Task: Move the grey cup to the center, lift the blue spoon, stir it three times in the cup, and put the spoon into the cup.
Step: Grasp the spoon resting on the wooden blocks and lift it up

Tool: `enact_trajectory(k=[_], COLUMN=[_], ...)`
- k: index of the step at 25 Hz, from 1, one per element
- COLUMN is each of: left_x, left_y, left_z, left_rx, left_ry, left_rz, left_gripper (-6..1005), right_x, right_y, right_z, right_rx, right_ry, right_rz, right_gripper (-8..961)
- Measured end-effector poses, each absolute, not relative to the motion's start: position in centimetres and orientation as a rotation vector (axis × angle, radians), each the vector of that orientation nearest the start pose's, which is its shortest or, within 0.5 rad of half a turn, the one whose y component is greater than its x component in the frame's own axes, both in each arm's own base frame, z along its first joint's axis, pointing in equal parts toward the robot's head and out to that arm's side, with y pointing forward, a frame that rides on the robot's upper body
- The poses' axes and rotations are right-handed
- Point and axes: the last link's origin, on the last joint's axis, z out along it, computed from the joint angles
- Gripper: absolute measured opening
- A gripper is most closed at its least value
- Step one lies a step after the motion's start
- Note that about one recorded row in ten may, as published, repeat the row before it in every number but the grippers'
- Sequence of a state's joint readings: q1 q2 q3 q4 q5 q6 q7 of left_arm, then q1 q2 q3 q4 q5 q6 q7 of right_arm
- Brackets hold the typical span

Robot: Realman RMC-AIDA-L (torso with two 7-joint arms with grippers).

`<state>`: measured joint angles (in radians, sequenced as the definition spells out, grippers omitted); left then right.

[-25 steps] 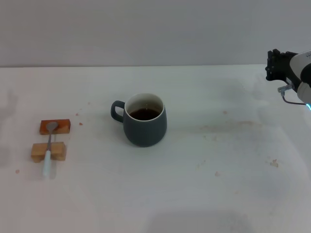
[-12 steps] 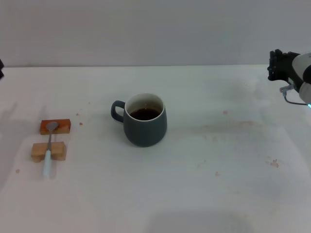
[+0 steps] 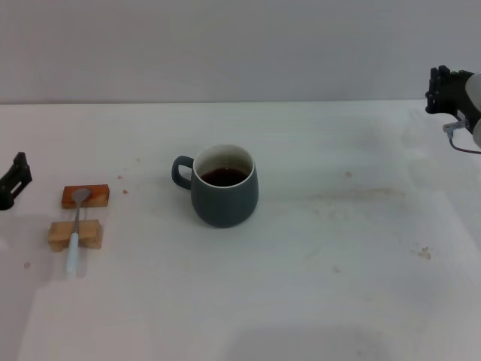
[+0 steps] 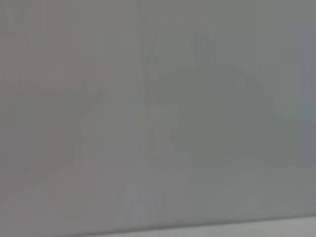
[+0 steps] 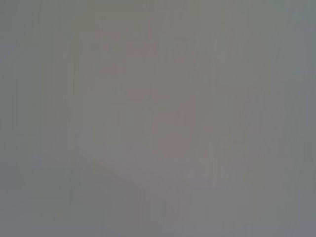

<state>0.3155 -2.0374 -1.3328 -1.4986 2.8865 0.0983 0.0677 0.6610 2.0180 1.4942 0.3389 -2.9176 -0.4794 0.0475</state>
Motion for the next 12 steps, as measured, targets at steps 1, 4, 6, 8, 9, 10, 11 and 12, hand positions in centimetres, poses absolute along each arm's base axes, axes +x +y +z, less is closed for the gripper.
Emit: enact_trajectory(k=[1, 4, 6, 8, 9, 10, 11, 12], left_x=[-30.0, -30.0, -30.1, -30.1, -30.2, -30.3, -30.3, -30.3], left_y=[26.2, 25.8, 25.1, 24.8, 24.6, 24.3, 24.1, 23.8], left_z=[4.5, 4.3, 3.9, 3.7, 3.6, 3.5, 3.4, 3.3], left_rx=[-1.602, -1.601, -1.596, -1.593, -1.588, -1.582, -1.577, -1.574], left_ry=[-0.756, -0.778, -0.822, -0.837, -0.851, -0.870, -0.886, -0.900], left_rz=[-0.338, -0.338, -0.344, -0.350, -0.354, -0.361, -0.368, -0.374], left_gripper=[834, 834, 834, 833, 833, 833, 833, 833], right_x=[28.7, 28.7, 28.7, 28.7, 28.7, 28.7, 28.7, 28.7], right_y=[44.5, 44.5, 44.6, 44.6, 44.6, 44.6, 44.6, 44.6], right_z=[0.4, 0.4, 0.4, 0.4, 0.5, 0.5, 0.5, 0.5], right_rx=[-1.757, -1.754, -1.754, -1.754, -1.754, -1.754, -1.752, -1.752], right_ry=[0.536, 0.539, 0.539, 0.540, 0.540, 0.540, 0.541, 0.541], right_rz=[0.327, 0.327, 0.326, 0.326, 0.326, 0.326, 0.326, 0.326], right_gripper=[66, 66, 66, 66, 66, 66, 66, 66])
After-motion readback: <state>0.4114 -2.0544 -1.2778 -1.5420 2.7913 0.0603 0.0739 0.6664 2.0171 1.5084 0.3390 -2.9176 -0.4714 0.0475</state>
